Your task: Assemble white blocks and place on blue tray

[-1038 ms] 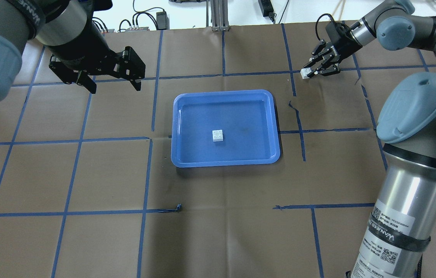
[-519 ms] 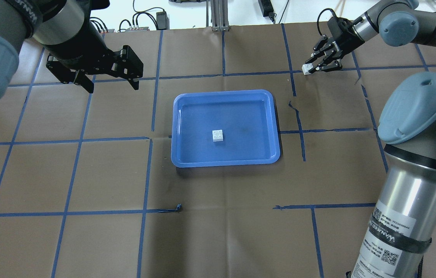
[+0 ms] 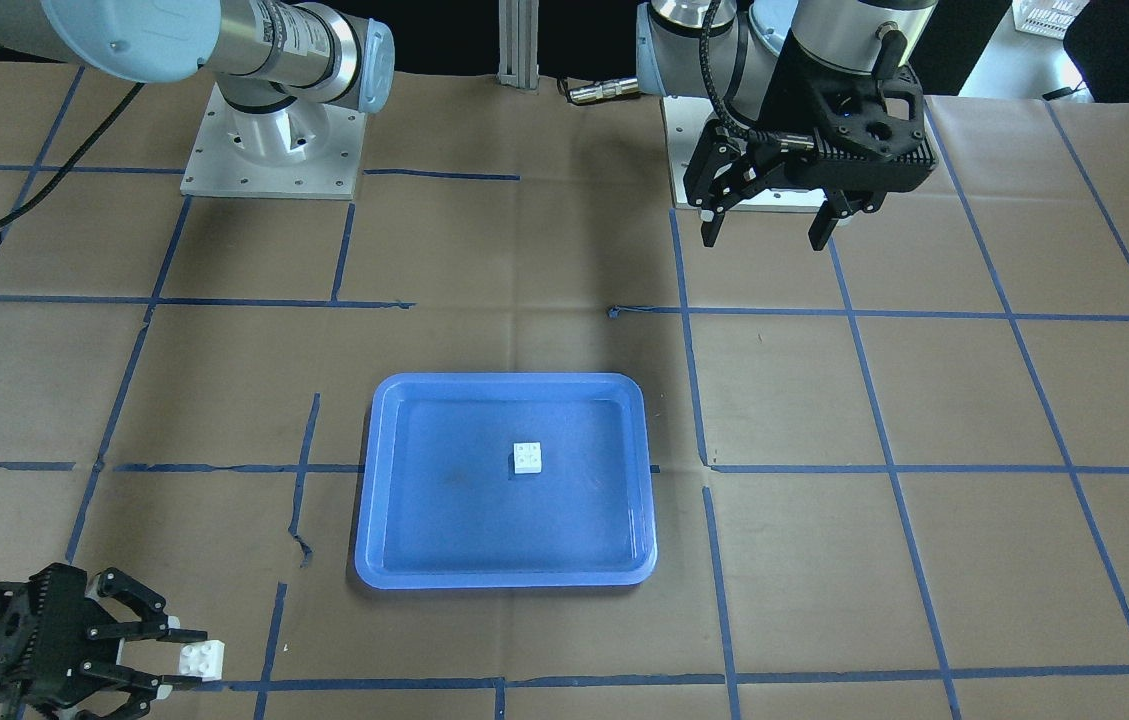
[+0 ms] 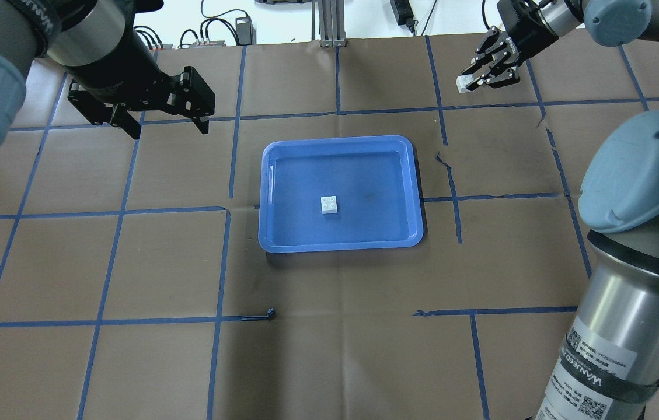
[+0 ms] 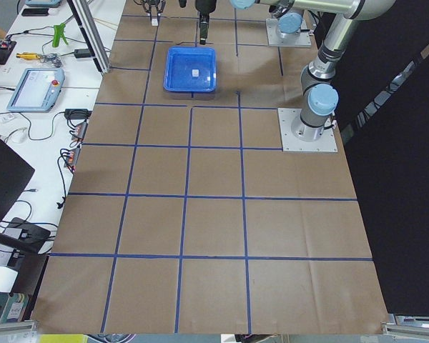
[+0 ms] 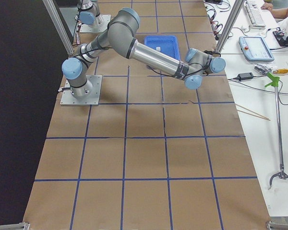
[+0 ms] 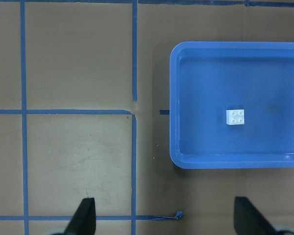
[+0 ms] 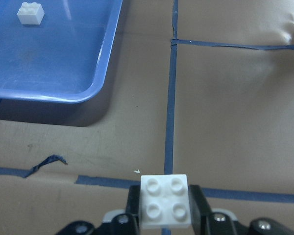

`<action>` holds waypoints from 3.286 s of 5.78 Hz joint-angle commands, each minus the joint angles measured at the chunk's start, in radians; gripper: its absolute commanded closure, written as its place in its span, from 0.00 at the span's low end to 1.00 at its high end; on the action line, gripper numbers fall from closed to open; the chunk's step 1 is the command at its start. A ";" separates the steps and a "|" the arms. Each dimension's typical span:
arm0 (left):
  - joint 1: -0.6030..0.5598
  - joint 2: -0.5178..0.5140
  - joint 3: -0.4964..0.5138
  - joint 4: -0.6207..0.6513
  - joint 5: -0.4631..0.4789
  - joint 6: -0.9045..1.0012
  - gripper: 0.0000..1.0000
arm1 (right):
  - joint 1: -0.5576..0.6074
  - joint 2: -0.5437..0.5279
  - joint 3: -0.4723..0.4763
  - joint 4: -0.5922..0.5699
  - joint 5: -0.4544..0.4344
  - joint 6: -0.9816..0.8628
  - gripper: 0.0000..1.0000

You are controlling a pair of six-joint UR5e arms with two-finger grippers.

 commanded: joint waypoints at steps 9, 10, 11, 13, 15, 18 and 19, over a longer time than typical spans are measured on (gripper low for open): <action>0.010 0.000 0.003 0.003 -0.008 0.004 0.01 | 0.271 -0.260 0.870 -1.039 0.064 0.548 0.83; 0.008 0.000 0.003 0.003 -0.010 0.004 0.01 | 0.304 -0.260 0.873 -1.039 0.064 0.561 0.83; 0.008 0.002 0.005 0.003 -0.011 0.004 0.01 | 0.314 -0.260 0.873 -1.054 0.057 0.583 0.83; 0.008 0.002 0.005 0.003 -0.011 0.002 0.01 | 0.311 -0.261 0.882 -1.062 0.054 0.583 0.83; 0.008 0.002 0.005 0.003 -0.013 0.002 0.01 | 0.311 -0.263 0.945 -1.152 0.060 0.588 0.83; 0.008 0.003 0.008 0.000 -0.011 0.001 0.01 | 0.314 -0.271 0.950 -1.144 0.060 0.588 0.83; 0.008 0.005 0.006 -0.001 -0.011 0.001 0.01 | 0.315 -0.269 0.952 -1.139 0.058 0.588 0.83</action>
